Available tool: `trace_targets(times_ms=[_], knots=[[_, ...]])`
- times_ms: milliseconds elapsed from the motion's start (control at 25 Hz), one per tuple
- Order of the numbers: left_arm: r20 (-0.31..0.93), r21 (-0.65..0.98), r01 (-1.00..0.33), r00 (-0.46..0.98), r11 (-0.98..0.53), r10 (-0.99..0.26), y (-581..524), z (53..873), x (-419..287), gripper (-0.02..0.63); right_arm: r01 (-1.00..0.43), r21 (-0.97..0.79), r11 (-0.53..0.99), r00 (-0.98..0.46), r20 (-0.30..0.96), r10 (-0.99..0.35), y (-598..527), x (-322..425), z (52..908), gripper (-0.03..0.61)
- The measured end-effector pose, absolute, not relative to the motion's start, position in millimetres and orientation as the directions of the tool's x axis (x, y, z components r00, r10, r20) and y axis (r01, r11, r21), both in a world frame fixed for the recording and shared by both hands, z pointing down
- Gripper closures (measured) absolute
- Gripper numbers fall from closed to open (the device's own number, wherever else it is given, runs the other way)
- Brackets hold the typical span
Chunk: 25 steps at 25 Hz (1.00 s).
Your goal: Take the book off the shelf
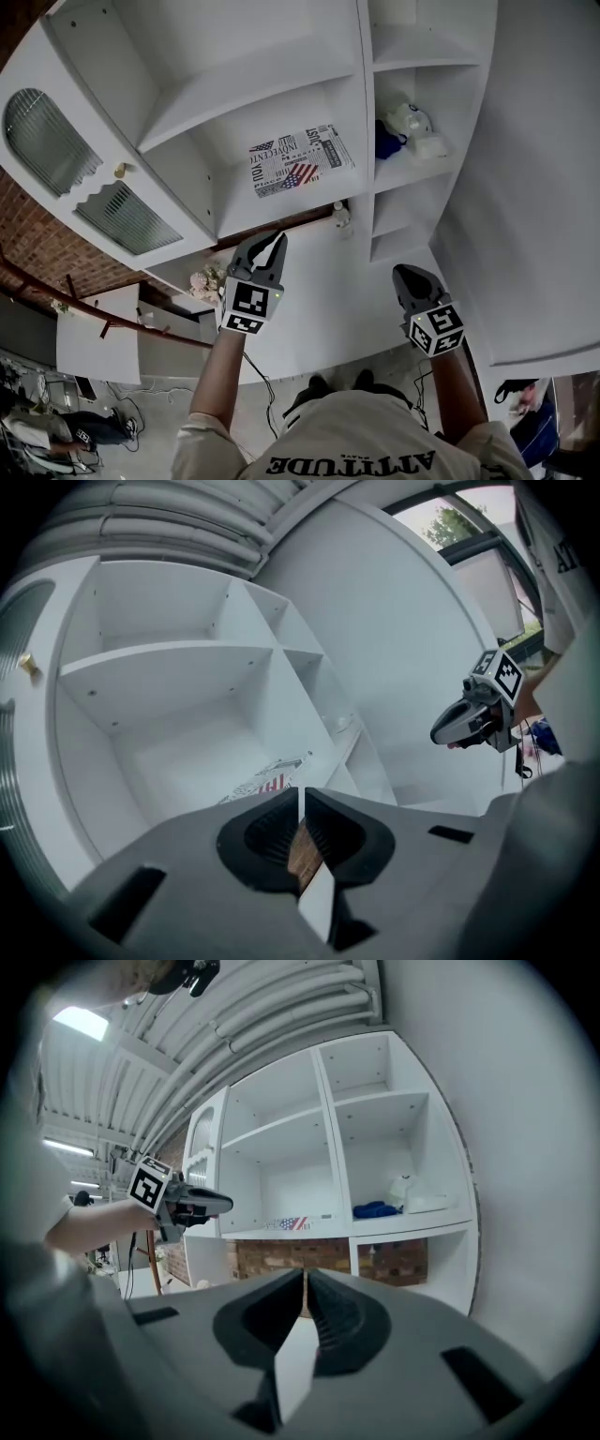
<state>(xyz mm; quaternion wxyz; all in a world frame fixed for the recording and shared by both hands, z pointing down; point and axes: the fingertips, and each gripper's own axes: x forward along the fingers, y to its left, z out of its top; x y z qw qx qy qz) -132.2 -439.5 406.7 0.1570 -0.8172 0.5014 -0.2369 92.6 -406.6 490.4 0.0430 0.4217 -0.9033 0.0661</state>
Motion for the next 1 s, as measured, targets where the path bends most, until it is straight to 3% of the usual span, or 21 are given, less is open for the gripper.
trace_targets(times_ms=[600, 720, 1000], knots=[[0.384, -0.608, -0.526, 0.46, -0.594, -0.8, -538, 412, -115, 0.581, -0.844, -0.091, 0.528, -0.535, 0.099, -0.839, -426, 95, 476, 0.545], [0.422, -0.62, -0.486, 0.455, -0.615, -0.784, -558, 417, -117, 0.529, -0.85, -0.089, 0.519, -0.526, 0.1, -0.845, -432, 93, 474, 0.546], [0.54, -0.659, -0.357, 0.388, -0.662, -0.747, -603, 441, -130, 0.483, -0.86, -0.087, 0.503, -0.51, 0.112, -0.853, -446, 95, 477, 0.546]])
